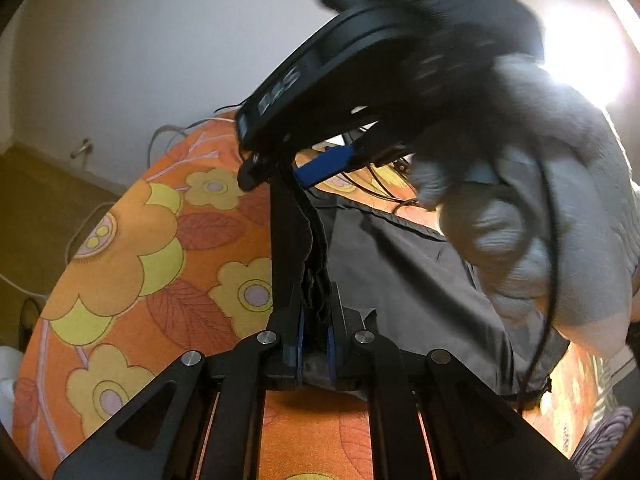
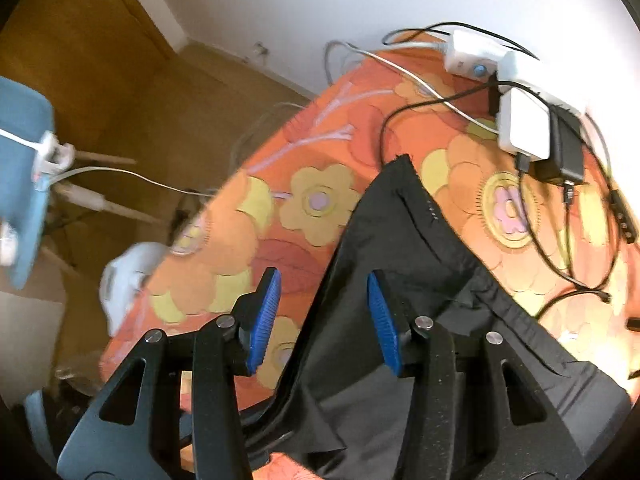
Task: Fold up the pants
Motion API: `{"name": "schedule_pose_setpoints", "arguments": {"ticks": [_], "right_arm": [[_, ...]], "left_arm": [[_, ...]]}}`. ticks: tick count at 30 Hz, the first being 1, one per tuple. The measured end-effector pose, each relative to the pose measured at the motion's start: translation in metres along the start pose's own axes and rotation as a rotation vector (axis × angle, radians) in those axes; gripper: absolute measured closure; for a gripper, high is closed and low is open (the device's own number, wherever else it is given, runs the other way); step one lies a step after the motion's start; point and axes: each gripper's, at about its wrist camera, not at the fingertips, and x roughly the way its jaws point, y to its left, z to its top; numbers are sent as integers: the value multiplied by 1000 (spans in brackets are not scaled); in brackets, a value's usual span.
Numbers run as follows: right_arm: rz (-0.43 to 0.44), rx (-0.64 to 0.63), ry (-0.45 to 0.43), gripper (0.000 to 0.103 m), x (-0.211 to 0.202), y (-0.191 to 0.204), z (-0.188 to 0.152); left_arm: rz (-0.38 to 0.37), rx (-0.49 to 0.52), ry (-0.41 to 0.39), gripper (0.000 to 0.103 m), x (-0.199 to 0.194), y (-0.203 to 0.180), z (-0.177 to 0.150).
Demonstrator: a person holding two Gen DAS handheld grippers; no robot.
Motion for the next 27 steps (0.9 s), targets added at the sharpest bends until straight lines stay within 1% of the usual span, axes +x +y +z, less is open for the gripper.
{"name": "schedule_pose_setpoints", "arguments": {"ticks": [1, 2, 3, 4, 5, 8, 11, 15, 18, 22, 25, 27], "right_arm": [[-30, 0, 15, 56, 4, 0, 1], [-39, 2, 25, 58, 6, -2, 2], [-45, 10, 36, 63, 9, -4, 3], [-43, 20, 37, 86, 10, -7, 3], [-15, 35, 40, 94, 10, -9, 4], [32, 59, -1, 97, 1, -14, 5], [65, 66, -44, 97, -11, -14, 7], [85, 68, -75, 98, -21, -10, 7], [82, 53, -93, 98, -26, -5, 7], [80, 24, -128, 99, -35, 5, 12], [122, 0, -168, 99, -50, 19, 19], [132, -32, -194, 99, -58, 29, 21]], "left_arm": [[-1, 4, -4, 96, -2, 0, 1], [-5, 3, -7, 96, -4, 1, 2], [-8, 5, -13, 96, -8, 3, 5], [-7, 4, -21, 97, -11, 6, 7], [-14, -3, -31, 97, -15, 10, 12], [-37, -45, -47, 97, -26, 28, 25], [-41, -87, -48, 97, -29, 44, 34], [-24, -45, -45, 97, -32, 37, 31], [-18, -26, -51, 97, -35, 30, 32], [-13, -44, -92, 97, -50, 35, 40], [1, -46, -136, 97, -65, 40, 43], [12, -27, -137, 97, -70, 35, 44]]}}
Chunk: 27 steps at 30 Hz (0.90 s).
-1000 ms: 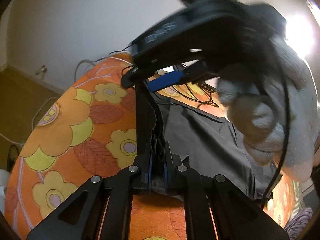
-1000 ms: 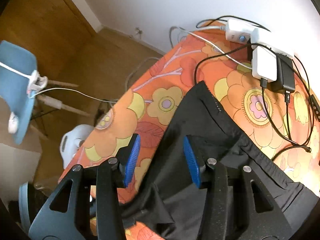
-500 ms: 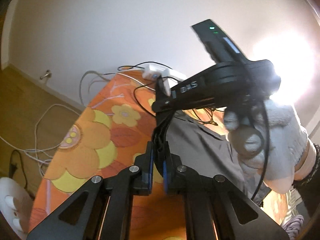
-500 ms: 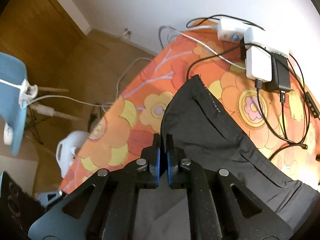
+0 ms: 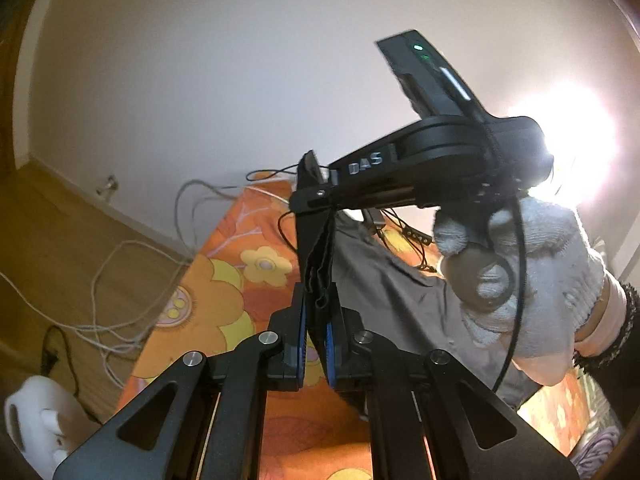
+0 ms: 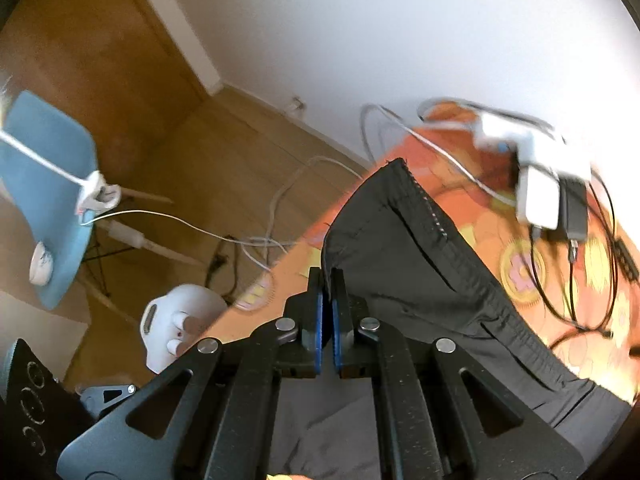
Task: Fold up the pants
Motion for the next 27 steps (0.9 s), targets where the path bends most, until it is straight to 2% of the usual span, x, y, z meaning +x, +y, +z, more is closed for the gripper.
{"name": "schedule_pose_setpoints", "arguments": {"ticks": [3, 6, 16, 22, 27], "right_arm": [[11, -9, -4, 99, -7, 5, -3], [38, 5, -27, 99, -31, 0, -8], [-23, -28, -148, 99, -148, -21, -40], [-71, -9, -207, 99, -213, -49, -83], [-108, 38, -256, 99, -262, -89, -134]], "left_arm": [[-8, 43, 21, 97, -4, -17, -1], [-31, 73, 16, 97, -13, -39, 3], [-109, 211, 22, 97, -38, -141, 12], [-168, 278, 68, 97, -35, -208, -5], [-232, 326, 112, 97, -27, -264, -26]]}}
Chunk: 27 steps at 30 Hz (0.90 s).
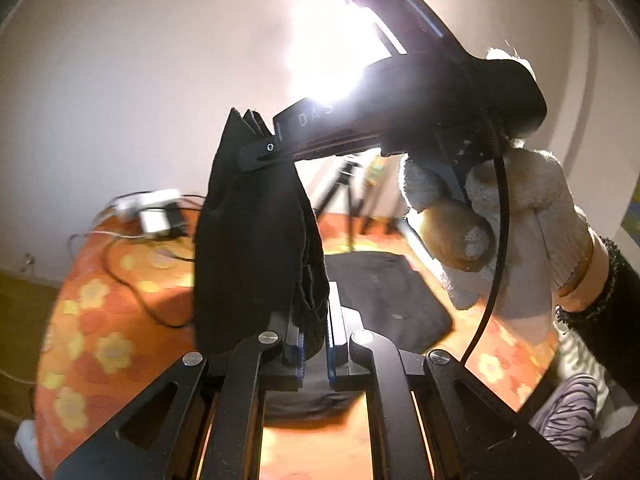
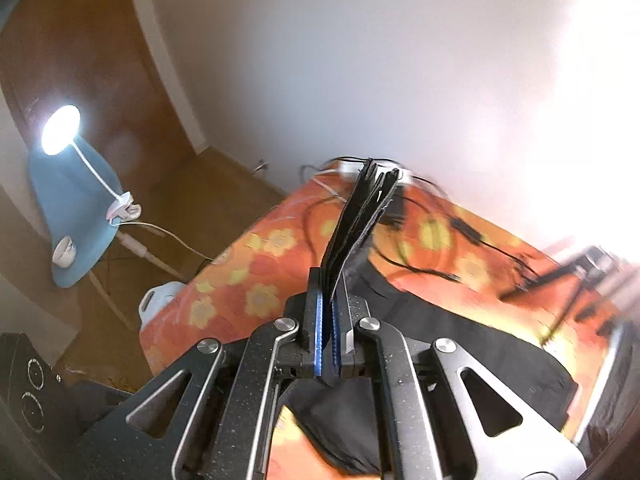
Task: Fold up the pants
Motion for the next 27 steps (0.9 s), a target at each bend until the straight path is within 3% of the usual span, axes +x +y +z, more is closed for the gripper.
{"name": "schedule_pose_setpoints", "arguments": {"ticks": [5, 13, 18, 21, 27], "right_arm": [[-25, 88, -3, 99, -32, -64, -40], [-49, 249, 15, 99, -42, -171, -111], [-65, 323, 45, 99, -30, -230, -162], [-70, 360, 60, 99, -18, -252, -184], [-77, 397, 41, 99, -8, -279, -208]], "left_arm": [[-64, 45, 60, 97, 40, -45, 3], [-131, 99, 175, 97, 121, -107, -20], [-179, 53, 252, 97, 166, -123, -42], [-214, -31, 282, 97, 183, -121, -52], [-201, -48, 346, 89, 186, -131, -61]]}}
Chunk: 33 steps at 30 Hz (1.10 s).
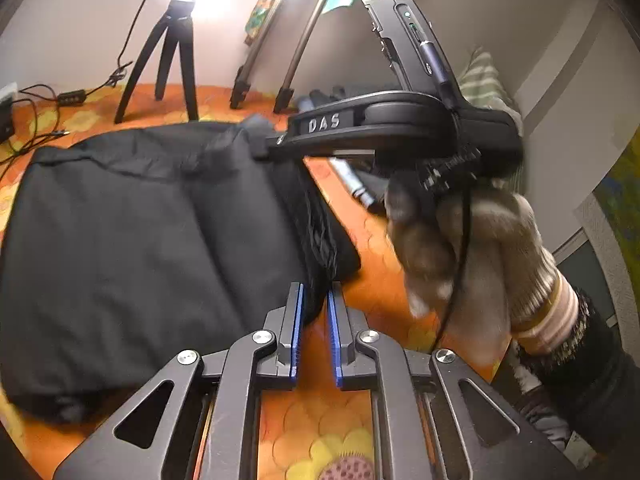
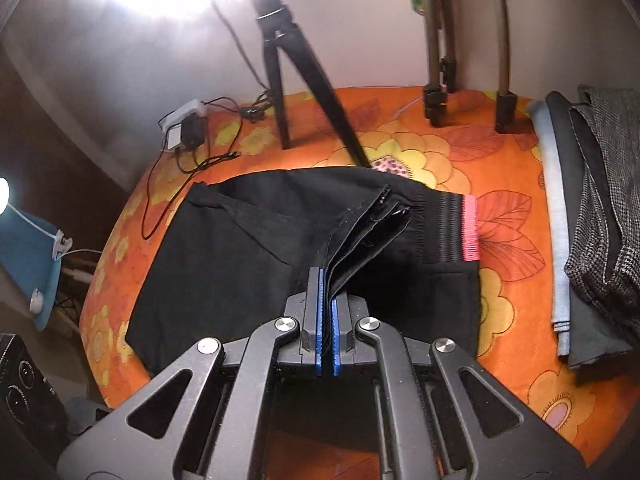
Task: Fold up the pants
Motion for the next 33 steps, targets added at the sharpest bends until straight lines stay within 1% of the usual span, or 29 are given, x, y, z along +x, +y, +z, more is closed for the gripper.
{"name": "schedule_pose_setpoints", "arguments": {"ticks": [2, 4, 6, 8, 9, 12, 14, 16, 17, 18, 19, 20, 21, 22, 24, 26, 29, 31, 33], "right_arm": [[-4, -7, -14, 99, -1, -6, -2], [-7, -26, -30, 99, -3, -7, 1], [11, -44, -63, 99, -6, -10, 3], [44, -67, -108, 99, -10, -10, 7], [30, -77, -110, 99, -7, -10, 8], [4, -67, -78, 99, 7, -15, 6], [-30, -72, -45, 99, 18, -18, 2], [-79, -75, -15, 99, 25, -19, -1], [-98, -73, 1, 97, 27, -20, -1], [-123, -80, 10, 93, 26, -20, 0], [-150, -92, 9, 80, 23, -19, 1], [-196, -109, -2, 71, 19, -17, 2], [-247, -135, -32, 68, 11, -12, 3], [-251, -147, -48, 65, 6, -10, 4], [-236, -173, -93, 64, -8, 1, 5], [-200, -205, -117, 64, -15, 14, 4], [-131, -248, -101, 64, -8, 39, -3], [-62, -269, -77, 64, 3, 62, -7], [-1, -284, -74, 64, 10, 83, -9]], "left_arm": [[28, 2, 3, 81, -12, -1, -5], [63, -14, -15, 68, -32, 11, -17], [127, -31, -52, 67, -51, 28, -26], [194, -84, -83, 67, -67, 54, -34], [243, -124, -100, 67, -74, 71, -38], [424, -126, -116, 67, -77, 101, -41], [433, -186, -110, 67, -76, 125, -42], [462, -196, -96, 67, -72, 137, -43], [470, -195, -91, 67, -70, 141, -44], [472, -200, -90, 67, -71, 143, -42], [473, -207, -92, 67, -71, 145, -42], [478, -215, -98, 67, -74, 147, -43], [483, -222, -103, 67, -74, 149, -43], [489, -227, -105, 67, -73, 152, -42], [487, -252, -109, 67, -75, 157, -46], [487, -270, -99, 67, -72, 161, -49], [499, -252, -78, 67, -59, 162, -48], [513, -227, -67, 67, -52, 158, -48], [517, -227, -65, 67, -48, 159, -49]]}}
